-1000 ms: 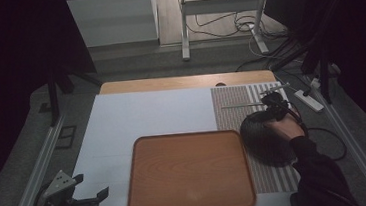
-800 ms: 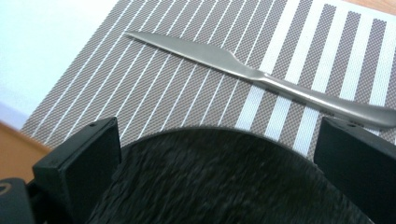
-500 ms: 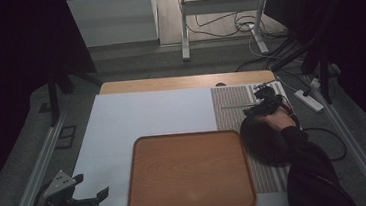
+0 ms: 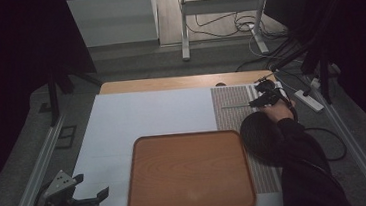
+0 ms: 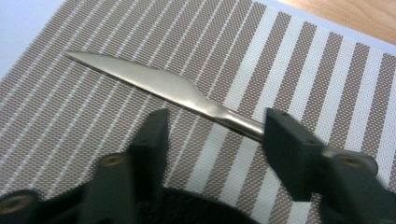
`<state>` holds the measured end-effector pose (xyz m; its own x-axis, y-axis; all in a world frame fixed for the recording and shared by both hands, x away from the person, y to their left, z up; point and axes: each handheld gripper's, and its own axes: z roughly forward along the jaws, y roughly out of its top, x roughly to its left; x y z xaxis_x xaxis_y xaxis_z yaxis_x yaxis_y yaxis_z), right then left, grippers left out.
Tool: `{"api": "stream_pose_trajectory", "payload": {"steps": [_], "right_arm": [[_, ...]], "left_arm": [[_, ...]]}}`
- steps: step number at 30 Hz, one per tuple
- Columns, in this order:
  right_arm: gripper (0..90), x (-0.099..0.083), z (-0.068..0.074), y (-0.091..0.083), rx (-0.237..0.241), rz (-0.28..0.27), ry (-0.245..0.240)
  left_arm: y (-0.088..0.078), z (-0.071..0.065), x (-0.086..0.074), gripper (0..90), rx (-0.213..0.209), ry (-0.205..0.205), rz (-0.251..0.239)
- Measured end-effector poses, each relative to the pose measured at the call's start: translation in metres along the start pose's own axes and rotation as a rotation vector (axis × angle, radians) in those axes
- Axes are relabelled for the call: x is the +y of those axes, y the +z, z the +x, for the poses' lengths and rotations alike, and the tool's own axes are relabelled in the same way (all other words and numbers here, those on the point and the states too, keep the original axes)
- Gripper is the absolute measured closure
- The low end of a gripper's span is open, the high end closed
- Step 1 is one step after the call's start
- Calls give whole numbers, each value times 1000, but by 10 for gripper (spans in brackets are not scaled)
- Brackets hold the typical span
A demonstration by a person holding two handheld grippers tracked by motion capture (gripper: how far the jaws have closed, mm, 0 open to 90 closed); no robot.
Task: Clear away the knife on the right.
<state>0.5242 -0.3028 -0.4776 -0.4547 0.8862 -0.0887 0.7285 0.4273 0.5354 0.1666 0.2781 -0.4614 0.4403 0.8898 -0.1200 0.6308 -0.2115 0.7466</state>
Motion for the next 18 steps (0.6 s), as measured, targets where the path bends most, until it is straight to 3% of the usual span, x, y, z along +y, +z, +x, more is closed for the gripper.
{"api": "stream_pose_trajectory", "payload": {"steps": [1, 3, 4, 6, 10, 16, 18], "right_arm": [[592, 1, -4, 2, -4, 15, 8], [704, 2, -7, 4, 9, 15, 22], [822, 3, -13, 6, 29, 8, 51], [900, 4, -16, 9, 23, 9, 56], [900, 6, -20, 18, 7, 34, 56], [900, 13, -23, 28, -61, 30, 30], [900, 12, -26, 32, -78, 53, 28]], "left_arm": [[0, 0, 0, 33, 0, -1, -1], [0, 0, 0, 33, -1, -1, 0], [0, 0, 0, 33, -1, -1, 0], [0, 0, 0, 33, 0, 0, 0], [0, 0, 0, 33, 1, 0, 0], [0, 0, 0, 33, 2, 2, 3], [0, 0, 0, 33, 1, 2, 3]]}}
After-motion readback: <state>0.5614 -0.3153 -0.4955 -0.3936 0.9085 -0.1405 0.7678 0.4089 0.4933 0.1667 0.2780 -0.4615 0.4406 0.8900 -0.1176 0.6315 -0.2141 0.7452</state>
